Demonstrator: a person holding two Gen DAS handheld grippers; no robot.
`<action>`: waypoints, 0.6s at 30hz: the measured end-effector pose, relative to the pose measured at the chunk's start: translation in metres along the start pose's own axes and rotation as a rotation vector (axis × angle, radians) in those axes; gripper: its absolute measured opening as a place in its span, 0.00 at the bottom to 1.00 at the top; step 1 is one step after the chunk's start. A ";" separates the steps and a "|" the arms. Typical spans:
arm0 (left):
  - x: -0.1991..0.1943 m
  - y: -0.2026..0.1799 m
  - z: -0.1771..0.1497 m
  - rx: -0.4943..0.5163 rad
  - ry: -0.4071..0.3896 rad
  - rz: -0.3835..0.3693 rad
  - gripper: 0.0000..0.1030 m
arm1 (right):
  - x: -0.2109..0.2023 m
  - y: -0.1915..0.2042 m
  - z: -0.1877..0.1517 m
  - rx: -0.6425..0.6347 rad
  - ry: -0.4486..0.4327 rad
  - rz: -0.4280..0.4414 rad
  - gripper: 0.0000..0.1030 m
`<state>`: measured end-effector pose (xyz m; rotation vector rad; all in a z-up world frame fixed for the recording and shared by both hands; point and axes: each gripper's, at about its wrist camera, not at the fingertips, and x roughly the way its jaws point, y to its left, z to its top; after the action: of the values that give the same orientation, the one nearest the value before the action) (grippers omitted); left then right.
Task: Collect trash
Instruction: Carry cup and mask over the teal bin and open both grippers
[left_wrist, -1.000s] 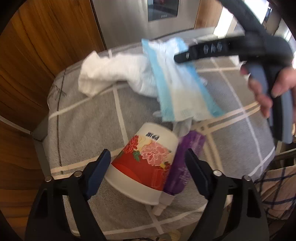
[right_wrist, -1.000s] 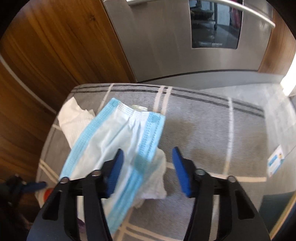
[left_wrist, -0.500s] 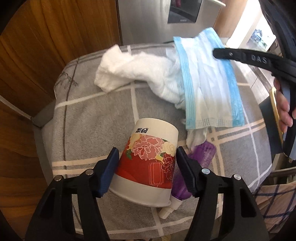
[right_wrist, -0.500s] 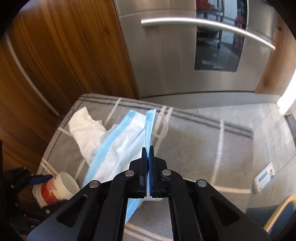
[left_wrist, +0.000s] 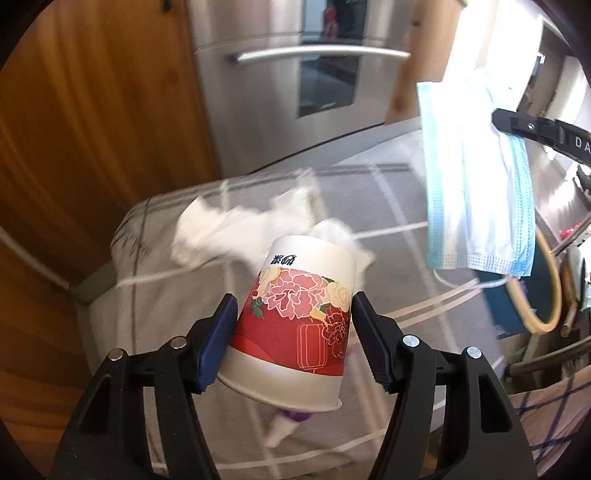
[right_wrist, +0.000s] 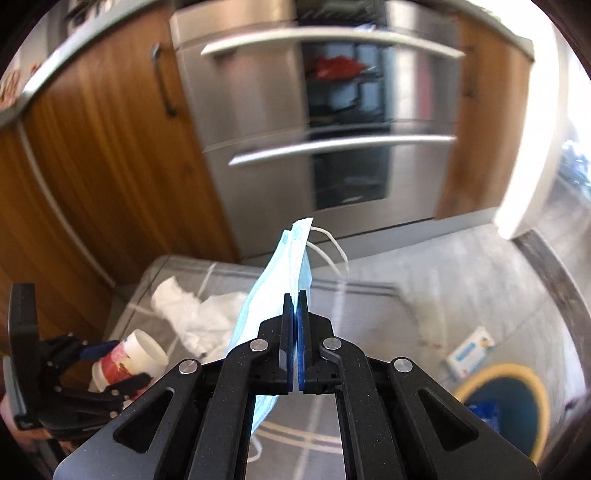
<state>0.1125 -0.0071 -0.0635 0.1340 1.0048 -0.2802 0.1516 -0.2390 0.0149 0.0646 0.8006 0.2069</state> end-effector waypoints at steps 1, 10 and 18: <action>-0.002 -0.008 0.003 0.011 -0.011 -0.016 0.62 | -0.013 -0.010 0.000 0.009 -0.017 -0.023 0.02; -0.007 -0.089 0.026 0.155 -0.064 -0.110 0.62 | -0.086 -0.104 -0.025 0.129 -0.062 -0.211 0.02; 0.004 -0.152 0.029 0.261 -0.054 -0.161 0.62 | -0.098 -0.172 -0.063 0.156 0.010 -0.386 0.02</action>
<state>0.0930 -0.1600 -0.0488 0.2819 0.9236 -0.5593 0.0668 -0.4288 0.0168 0.0546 0.8227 -0.2209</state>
